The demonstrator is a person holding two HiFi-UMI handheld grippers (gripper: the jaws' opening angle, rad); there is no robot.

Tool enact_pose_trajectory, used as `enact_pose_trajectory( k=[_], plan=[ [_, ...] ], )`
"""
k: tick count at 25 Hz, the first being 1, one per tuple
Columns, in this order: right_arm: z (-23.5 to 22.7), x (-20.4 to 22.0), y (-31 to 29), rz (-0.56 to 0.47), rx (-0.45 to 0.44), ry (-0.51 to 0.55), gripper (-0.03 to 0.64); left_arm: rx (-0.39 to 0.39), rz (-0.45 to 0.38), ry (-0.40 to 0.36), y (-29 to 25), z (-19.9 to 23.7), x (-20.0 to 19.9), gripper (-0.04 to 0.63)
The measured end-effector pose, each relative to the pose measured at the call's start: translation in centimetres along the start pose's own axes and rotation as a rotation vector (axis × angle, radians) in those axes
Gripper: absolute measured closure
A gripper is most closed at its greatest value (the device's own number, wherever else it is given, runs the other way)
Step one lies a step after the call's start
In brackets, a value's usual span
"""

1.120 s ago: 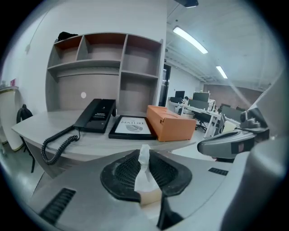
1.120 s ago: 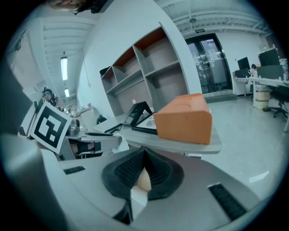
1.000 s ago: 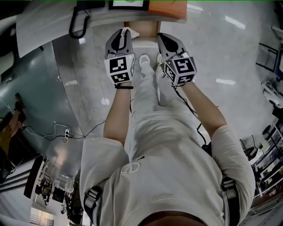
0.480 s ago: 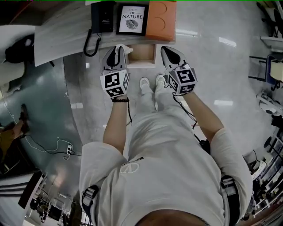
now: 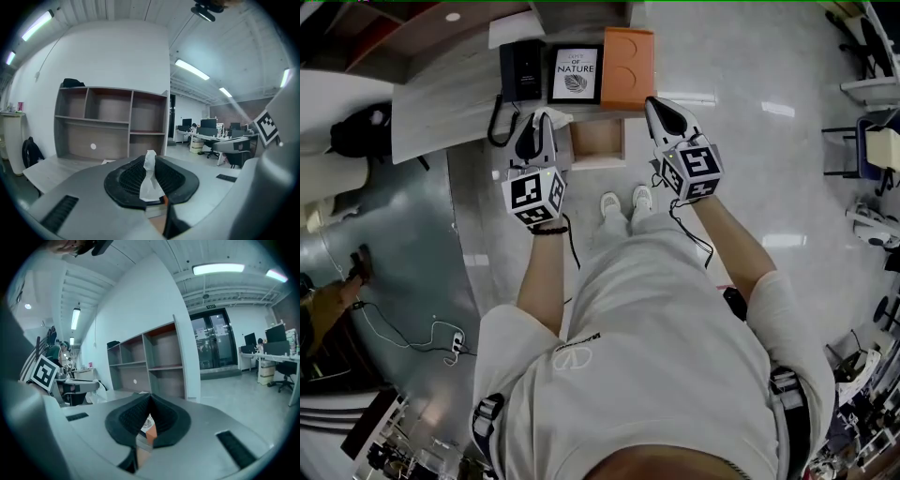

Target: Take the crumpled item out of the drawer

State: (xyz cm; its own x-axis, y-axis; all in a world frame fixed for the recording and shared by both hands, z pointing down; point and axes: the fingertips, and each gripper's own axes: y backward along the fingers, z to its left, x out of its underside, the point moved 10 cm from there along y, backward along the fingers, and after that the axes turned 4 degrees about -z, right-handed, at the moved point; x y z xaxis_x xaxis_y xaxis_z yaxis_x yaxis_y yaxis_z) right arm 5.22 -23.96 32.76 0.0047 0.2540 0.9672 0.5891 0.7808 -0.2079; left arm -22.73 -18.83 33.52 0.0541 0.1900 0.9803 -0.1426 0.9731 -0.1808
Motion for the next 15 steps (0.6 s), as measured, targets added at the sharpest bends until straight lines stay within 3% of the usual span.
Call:
enact_pose_trajectory(
  k=[15],
  plan=[
    [-3.7,-9.3,4.6,-0.161,0.083,0.052,0.615,0.014,-0.2,-0.071,2.4,-1.7,-8.7,0.537]
  ],
)
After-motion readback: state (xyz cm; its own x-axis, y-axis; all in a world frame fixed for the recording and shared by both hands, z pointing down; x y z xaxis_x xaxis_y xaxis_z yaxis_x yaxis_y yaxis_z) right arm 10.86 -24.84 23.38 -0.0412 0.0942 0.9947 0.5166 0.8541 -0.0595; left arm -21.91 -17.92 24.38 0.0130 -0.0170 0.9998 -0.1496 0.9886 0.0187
